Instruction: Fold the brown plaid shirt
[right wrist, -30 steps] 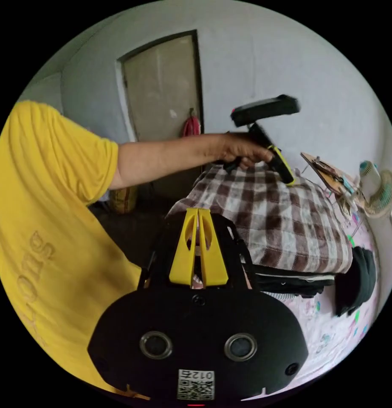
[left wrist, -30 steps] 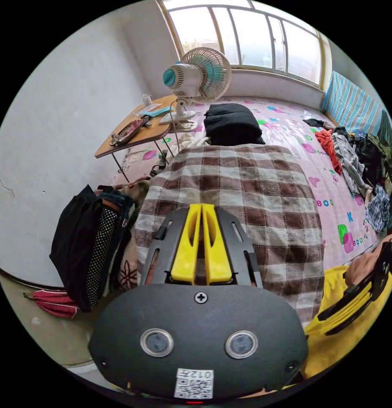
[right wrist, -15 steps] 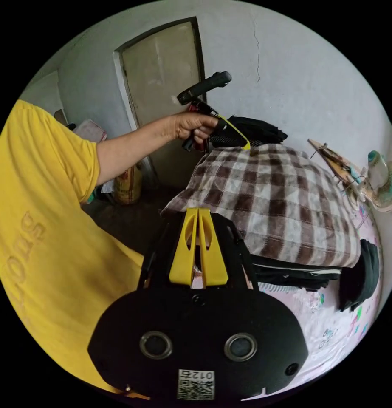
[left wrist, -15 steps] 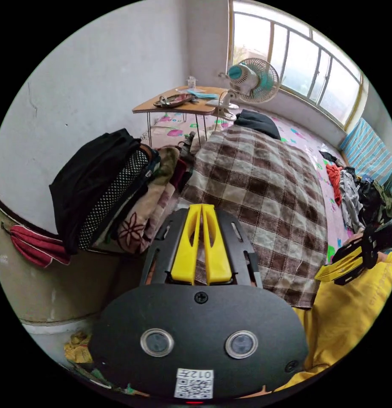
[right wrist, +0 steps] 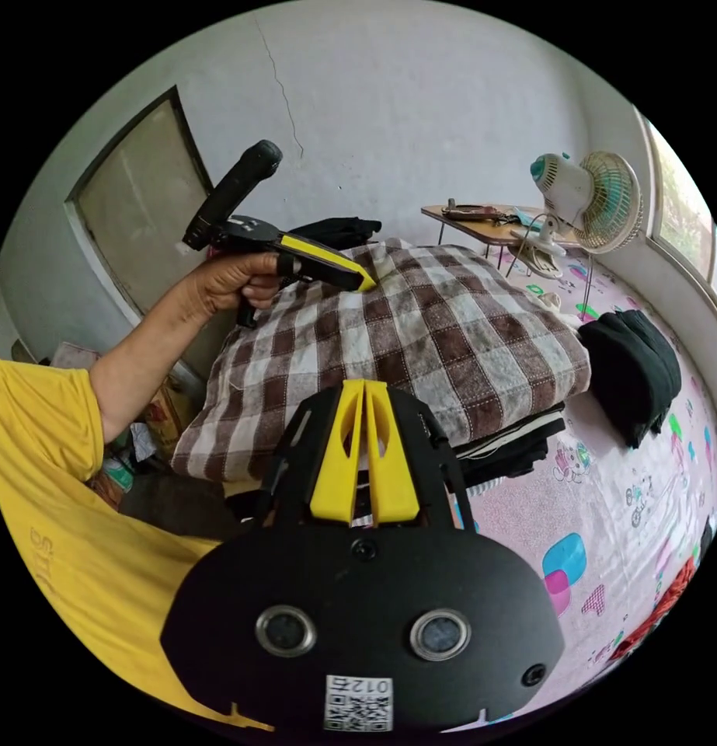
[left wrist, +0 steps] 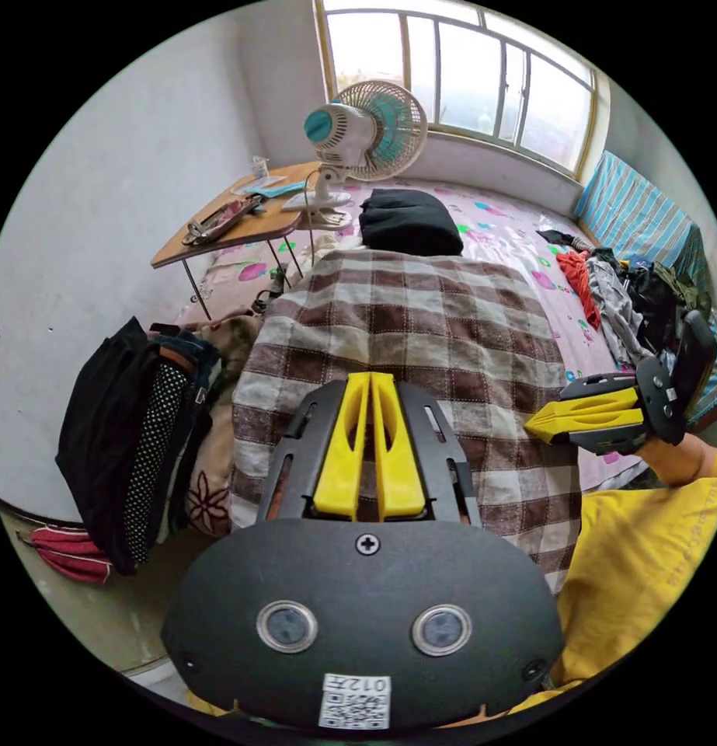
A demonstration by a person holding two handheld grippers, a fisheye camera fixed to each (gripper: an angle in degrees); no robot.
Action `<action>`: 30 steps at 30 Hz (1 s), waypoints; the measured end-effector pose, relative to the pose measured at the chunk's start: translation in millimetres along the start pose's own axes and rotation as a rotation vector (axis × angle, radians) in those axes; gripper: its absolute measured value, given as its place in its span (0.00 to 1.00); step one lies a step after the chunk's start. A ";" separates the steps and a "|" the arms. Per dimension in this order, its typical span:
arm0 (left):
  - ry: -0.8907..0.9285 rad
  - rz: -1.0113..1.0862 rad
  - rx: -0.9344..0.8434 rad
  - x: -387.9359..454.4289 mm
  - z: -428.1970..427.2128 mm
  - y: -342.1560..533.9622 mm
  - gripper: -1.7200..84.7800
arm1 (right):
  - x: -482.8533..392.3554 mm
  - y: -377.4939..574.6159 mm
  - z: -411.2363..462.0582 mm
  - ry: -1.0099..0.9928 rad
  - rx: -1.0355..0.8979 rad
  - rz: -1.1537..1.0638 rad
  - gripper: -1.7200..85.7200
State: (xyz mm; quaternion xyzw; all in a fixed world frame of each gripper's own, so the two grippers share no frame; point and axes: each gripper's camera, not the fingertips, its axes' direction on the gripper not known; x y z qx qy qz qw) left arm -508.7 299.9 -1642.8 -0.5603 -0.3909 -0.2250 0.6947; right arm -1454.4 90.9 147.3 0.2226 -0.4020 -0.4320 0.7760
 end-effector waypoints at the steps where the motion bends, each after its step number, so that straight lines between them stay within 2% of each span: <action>1: 0.007 -0.004 0.001 2.6 -8.5 -3.1 0.02 | 3.0 -0.9 -3.7 -0.012 -0.011 0.002 0.02; 3: -0.034 0.020 0.052 14.7 -28.1 -11.7 0.02 | 8.5 -2.7 -16.2 -0.016 -0.001 0.004 0.02; 6: -0.097 0.058 0.126 40.4 -52.9 -42.2 0.02 | 27.0 -9.0 -43.0 0.077 0.141 0.051 0.02; 8: -0.102 0.081 0.086 53.4 -49.9 -64.8 0.02 | 55.5 -23.6 -45.4 0.102 0.128 0.142 0.02; 11: -0.093 0.102 -0.094 65.5 -19.3 -90.3 0.02 | 91.6 -33.2 -28.2 0.026 0.000 0.249 0.02; 13: -0.094 0.094 -0.076 72.5 -18.1 -91.3 0.02 | 103.4 -29.5 -31.3 -0.018 0.025 0.288 0.02; 18: -0.048 0.045 0.004 85.1 -53.0 -92.5 0.02 | 110.5 -18.0 -55.3 -0.057 0.080 0.310 0.03; 22: -0.092 0.061 0.131 123.8 -108.6 -77.7 0.02 | 92.6 0.6 -84.9 -0.024 0.170 0.234 0.03; 24: -0.067 0.059 0.132 138.0 -115.8 -74.2 0.02 | 88.5 6.3 -85.2 -0.071 0.147 0.199 0.03; 27: -0.088 0.070 0.028 158.5 -103.1 -81.8 0.02 | 89.2 11.7 -80.9 -0.054 0.089 0.191 0.02; 30: -0.087 0.054 0.036 174.1 -111.4 -93.0 0.02 | 96.3 14.9 -93.6 -0.070 0.089 0.204 0.02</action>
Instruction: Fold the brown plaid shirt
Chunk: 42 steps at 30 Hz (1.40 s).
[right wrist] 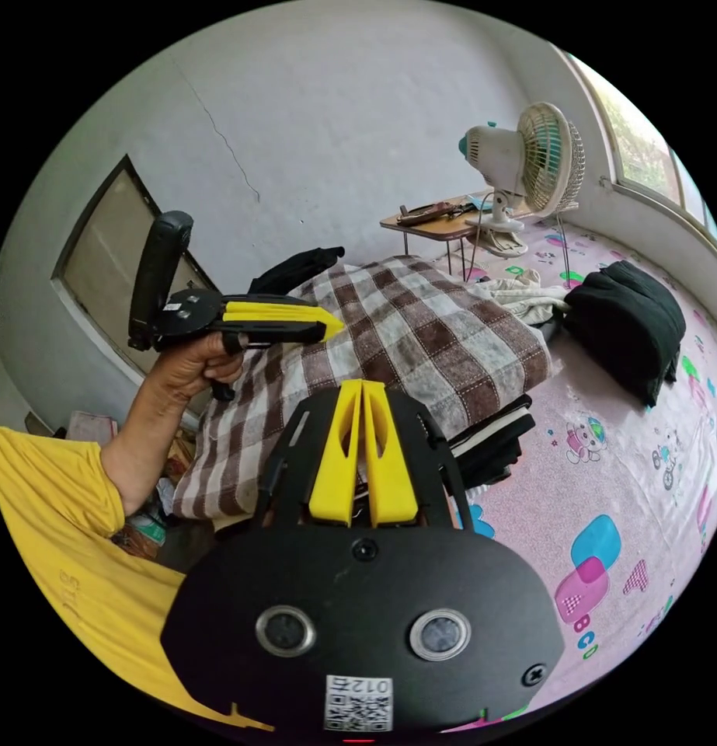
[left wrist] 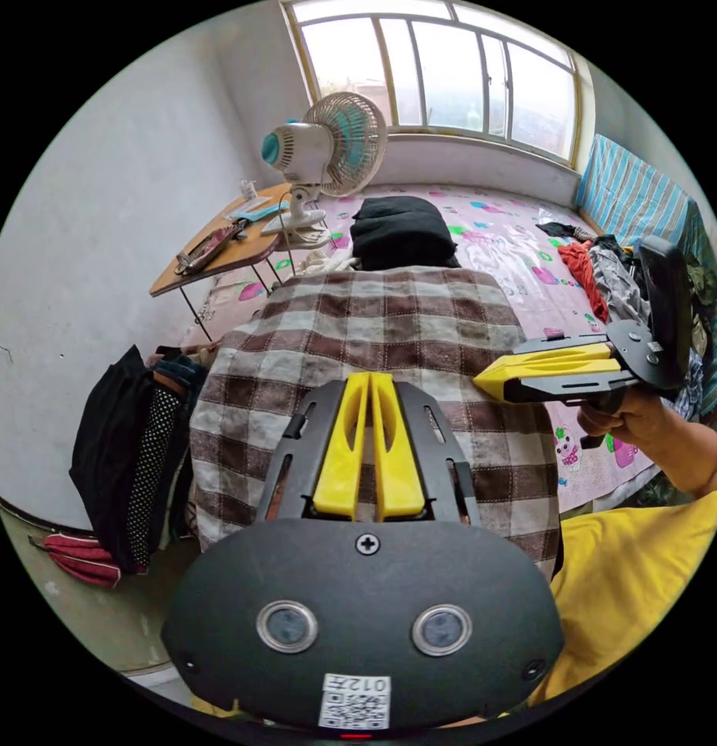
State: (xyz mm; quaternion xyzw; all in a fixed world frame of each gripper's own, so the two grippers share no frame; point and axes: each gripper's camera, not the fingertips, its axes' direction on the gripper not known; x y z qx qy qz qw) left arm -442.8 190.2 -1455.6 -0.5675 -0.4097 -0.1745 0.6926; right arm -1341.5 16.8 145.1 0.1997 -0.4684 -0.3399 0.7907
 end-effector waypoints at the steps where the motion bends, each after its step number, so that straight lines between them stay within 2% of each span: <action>1: 0.012 -0.013 -0.002 4.4 -6.1 -6.1 0.02 | 1.5 0.0 -7.8 -0.007 -0.002 0.012 0.02; 6: -0.025 0.001 0.099 46.0 -59.1 -13.7 0.02 | -16.7 15.9 -53.4 -0.005 0.072 -0.053 0.03; 11: -0.032 0.016 -0.004 82.8 -49.4 -33.6 0.02 | -14.2 33.7 -57.2 -0.009 -0.025 -0.046 0.02; 18: 0.035 -0.095 0.004 107.4 -64.6 -81.0 0.02 | 2.2 40.3 -95.4 -0.064 -0.016 -0.033 0.02; 23: -0.011 -0.174 0.158 168.6 -118.6 -117.7 0.02 | 11.6 70.4 -184.8 -0.106 0.114 -0.037 0.02; 26: 0.031 -0.147 0.248 240.1 -145.7 -150.4 0.02 | 26.7 108.8 -254.9 -0.083 0.169 -0.049 0.02; 32: 0.308 -0.007 0.247 429.3 -126.9 -239.8 0.03 | 99.3 229.5 -403.4 -0.015 0.250 0.052 0.02; 36: 0.628 0.050 0.141 575.6 -78.2 -310.0 0.03 | 160.5 317.5 -494.5 0.081 0.282 0.182 0.02; 40: 0.996 0.087 -0.005 718.8 -31.3 -369.5 0.03 | 251.5 431.9 -610.7 0.340 0.332 0.421 0.03; 42: 1.088 0.127 -0.081 775.7 -17.0 -390.3 0.03 | 291.6 478.1 -665.3 0.476 0.352 0.523 0.03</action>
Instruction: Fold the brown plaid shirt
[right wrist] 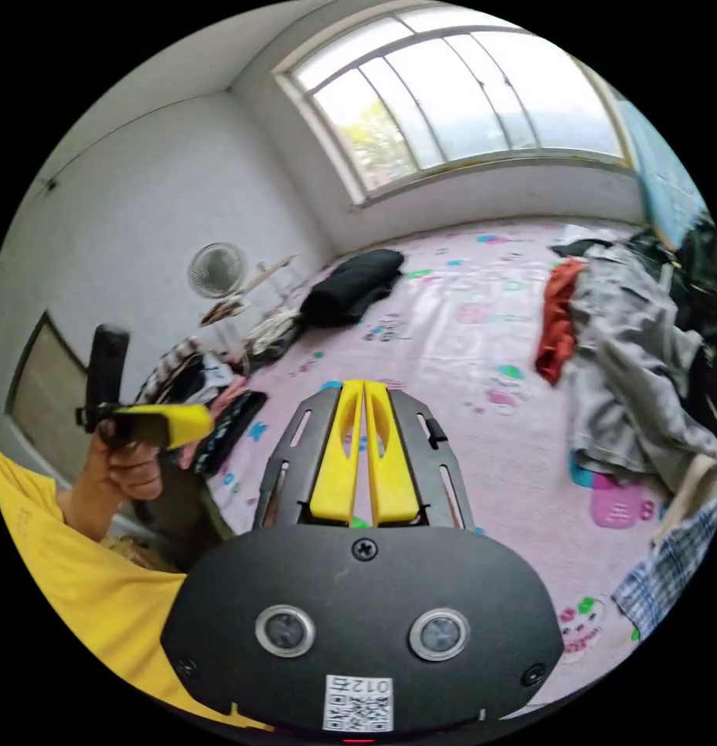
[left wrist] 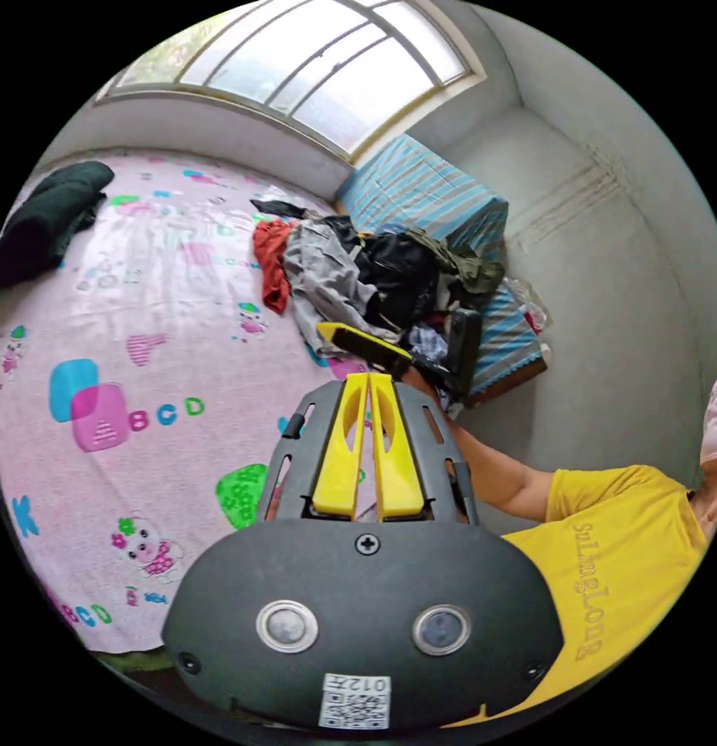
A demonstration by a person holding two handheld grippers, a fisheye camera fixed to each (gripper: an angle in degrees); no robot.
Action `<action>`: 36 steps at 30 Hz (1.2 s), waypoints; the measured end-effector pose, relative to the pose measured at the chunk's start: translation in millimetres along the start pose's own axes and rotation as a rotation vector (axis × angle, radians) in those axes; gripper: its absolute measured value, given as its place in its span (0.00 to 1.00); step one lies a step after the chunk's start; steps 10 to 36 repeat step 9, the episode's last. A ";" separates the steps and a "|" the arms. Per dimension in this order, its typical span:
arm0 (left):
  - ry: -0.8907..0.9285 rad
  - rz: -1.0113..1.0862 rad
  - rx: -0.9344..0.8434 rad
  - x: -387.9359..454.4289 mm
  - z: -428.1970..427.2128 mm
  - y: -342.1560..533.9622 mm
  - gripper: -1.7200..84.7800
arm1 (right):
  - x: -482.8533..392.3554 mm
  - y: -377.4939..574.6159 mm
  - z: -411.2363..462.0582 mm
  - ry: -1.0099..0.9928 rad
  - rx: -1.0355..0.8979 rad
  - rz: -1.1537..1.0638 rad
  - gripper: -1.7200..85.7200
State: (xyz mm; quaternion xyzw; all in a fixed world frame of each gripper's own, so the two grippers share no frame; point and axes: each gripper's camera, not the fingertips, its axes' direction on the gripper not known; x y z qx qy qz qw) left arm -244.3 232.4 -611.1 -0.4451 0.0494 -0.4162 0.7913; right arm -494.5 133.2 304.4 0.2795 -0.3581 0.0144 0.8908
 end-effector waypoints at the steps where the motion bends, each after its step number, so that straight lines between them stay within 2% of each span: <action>1: 0.035 0.006 -0.059 8.2 32.6 -17.5 0.03 | 47.9 -1.7 -24.7 0.114 0.035 0.060 0.03; 4: 0.072 0.031 -0.201 23.2 99.9 -59.3 0.03 | 157.6 -4.5 -87.1 0.308 0.127 0.223 0.04; 9: 0.094 0.030 -0.311 24.2 165.6 -127.9 0.03 | 299.8 -8.3 -167.7 0.639 0.179 0.424 0.08; 36: 0.094 0.030 -0.311 24.2 165.6 -127.9 0.03 | 299.8 -8.3 -167.7 0.639 0.179 0.424 0.08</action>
